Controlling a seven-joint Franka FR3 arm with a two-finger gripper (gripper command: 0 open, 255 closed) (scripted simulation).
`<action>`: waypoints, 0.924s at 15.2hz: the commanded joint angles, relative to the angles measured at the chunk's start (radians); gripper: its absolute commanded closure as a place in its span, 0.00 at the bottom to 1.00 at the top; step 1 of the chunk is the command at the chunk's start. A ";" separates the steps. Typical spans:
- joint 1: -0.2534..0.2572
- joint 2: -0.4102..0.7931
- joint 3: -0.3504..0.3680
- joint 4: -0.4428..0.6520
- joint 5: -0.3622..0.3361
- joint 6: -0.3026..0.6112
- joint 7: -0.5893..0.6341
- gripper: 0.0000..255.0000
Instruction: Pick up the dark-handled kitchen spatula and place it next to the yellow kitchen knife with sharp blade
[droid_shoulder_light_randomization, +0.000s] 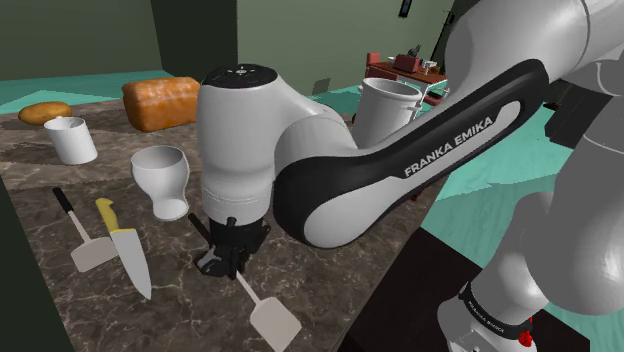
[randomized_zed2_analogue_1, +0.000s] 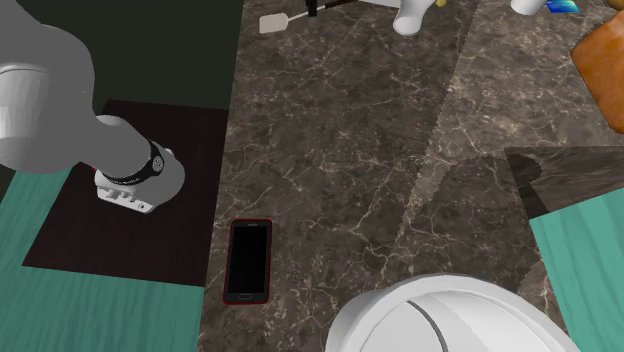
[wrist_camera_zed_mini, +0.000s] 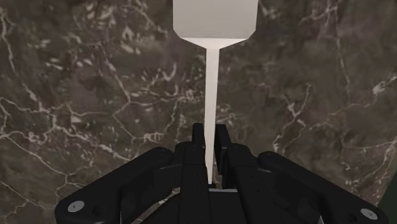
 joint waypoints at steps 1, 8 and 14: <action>0.004 0.018 -0.002 -0.010 -0.015 0.025 0.013 1.00; 0.006 0.031 -0.004 -0.018 -0.026 0.044 0.021 1.00; 0.006 0.031 -0.004 -0.018 -0.026 0.044 0.021 0.00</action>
